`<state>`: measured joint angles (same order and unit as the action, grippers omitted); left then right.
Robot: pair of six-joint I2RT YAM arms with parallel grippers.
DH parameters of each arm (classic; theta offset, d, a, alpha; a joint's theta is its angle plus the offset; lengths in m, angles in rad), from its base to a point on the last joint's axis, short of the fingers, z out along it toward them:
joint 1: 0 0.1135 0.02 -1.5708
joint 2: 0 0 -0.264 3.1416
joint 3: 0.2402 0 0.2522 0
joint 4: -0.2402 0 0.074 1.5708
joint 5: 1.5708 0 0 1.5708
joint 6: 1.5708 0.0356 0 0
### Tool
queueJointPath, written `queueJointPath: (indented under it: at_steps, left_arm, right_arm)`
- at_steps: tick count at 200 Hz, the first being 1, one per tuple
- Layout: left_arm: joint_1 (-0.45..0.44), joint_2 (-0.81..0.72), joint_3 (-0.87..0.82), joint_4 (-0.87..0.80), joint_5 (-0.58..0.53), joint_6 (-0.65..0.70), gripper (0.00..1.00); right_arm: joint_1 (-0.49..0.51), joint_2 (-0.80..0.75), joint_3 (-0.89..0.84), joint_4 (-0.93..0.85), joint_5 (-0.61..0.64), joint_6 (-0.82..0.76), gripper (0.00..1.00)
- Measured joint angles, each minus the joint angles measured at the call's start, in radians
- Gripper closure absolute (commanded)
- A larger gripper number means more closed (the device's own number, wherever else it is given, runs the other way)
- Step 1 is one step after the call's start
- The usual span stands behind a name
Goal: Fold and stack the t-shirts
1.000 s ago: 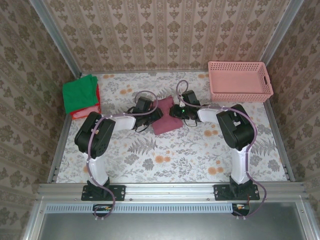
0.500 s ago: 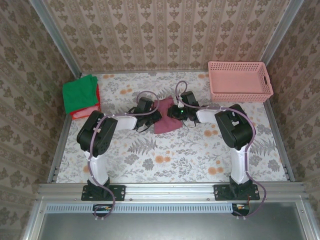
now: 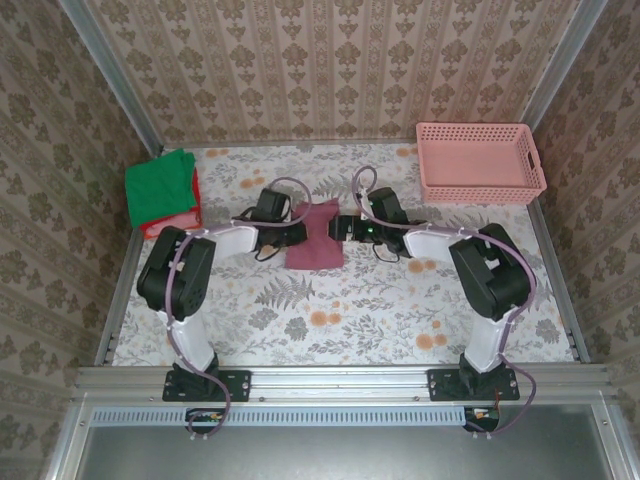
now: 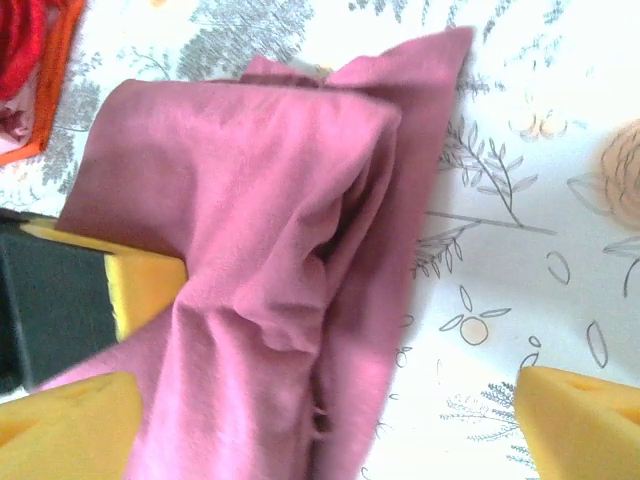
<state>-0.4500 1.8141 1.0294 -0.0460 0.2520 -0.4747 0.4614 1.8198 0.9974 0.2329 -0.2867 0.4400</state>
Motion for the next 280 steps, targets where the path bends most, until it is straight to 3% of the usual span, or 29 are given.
queueJointPath:
  at_steps: [63, 104, 135, 191, 280]
  left_arm:
    - [0.169, -0.070, 0.097, -0.211, 0.010, 0.323, 1.00]
    - [0.290, -0.106, 0.172, -0.323, 0.015, 0.470, 1.00]
    - [0.393, -0.127, 0.256, -0.399, 0.052, 0.555, 1.00]
    - [0.559, -0.118, 0.480, -0.544, 0.224, 0.662, 1.00]
    - [0.738, 0.060, 0.830, -0.771, 0.409, 0.768, 1.00]
  right_arm:
    - [0.162, -0.116, -0.056, 0.103, 0.018, -0.254, 0.00]
    - [0.254, -0.117, -0.038, 0.130, 0.017, -0.332, 0.00]
    - [0.260, -0.106, -0.012, 0.143, 0.017, -0.342, 0.00]
    - [0.264, -0.093, -0.009, 0.154, 0.017, -0.346, 0.00]
    - [0.264, -0.087, 0.002, 0.153, 0.017, -0.359, 0.00]
